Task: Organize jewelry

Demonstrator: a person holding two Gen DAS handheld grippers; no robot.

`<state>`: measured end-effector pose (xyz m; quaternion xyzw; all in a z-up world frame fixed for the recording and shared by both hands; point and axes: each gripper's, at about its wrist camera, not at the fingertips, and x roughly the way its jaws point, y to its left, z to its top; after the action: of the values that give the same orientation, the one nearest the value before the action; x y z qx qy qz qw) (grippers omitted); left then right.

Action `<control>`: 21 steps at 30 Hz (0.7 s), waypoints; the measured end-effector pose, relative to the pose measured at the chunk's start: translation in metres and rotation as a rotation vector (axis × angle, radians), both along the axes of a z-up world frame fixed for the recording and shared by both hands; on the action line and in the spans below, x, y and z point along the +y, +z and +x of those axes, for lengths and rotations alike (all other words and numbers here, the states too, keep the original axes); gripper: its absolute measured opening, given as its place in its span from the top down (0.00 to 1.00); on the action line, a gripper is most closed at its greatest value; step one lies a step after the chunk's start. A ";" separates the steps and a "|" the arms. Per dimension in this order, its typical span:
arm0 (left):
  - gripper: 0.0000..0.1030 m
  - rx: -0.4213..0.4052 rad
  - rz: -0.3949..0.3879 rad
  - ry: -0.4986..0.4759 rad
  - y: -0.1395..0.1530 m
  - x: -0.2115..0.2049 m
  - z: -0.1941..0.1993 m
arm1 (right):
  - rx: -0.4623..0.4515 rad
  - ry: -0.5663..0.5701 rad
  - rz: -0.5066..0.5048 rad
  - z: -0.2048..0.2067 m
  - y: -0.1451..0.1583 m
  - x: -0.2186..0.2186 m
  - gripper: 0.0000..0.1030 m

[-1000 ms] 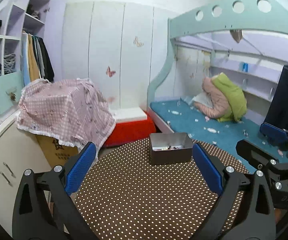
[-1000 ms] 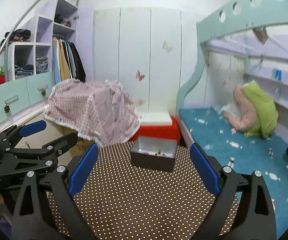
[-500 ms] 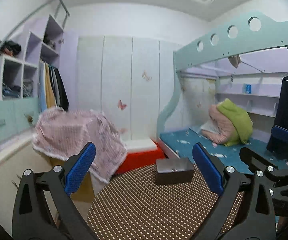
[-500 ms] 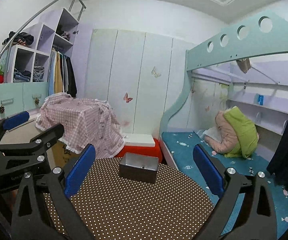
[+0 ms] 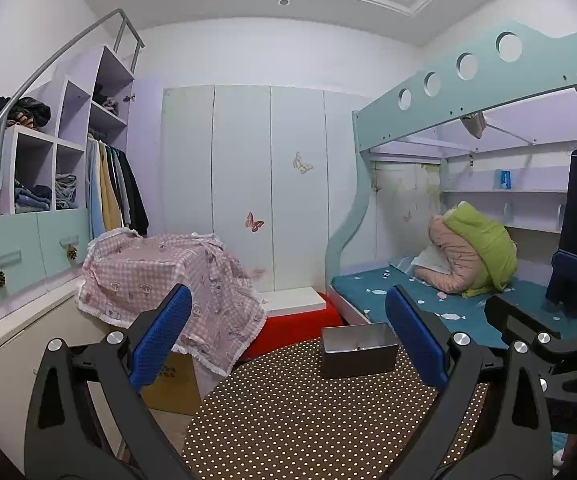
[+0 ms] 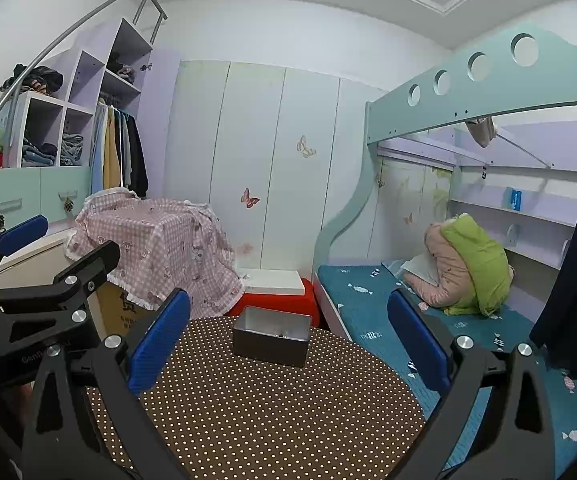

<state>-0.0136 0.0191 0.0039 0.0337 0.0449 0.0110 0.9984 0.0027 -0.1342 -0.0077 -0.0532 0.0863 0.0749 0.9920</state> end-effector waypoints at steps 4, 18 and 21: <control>0.05 -0.002 -0.007 -0.006 0.000 0.003 0.002 | -0.001 -0.002 -0.002 0.000 0.001 0.000 0.07; 0.05 0.010 -0.005 -0.011 -0.004 0.000 0.007 | 0.012 0.001 0.001 0.004 0.001 -0.001 0.07; 0.05 0.010 -0.006 -0.011 -0.004 0.000 0.006 | 0.015 -0.001 0.001 0.006 0.001 -0.003 0.07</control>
<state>-0.0074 0.0192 0.0003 0.0310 0.0496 0.0051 0.9983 0.0084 -0.1374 -0.0071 -0.0523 0.0935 0.0751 0.9914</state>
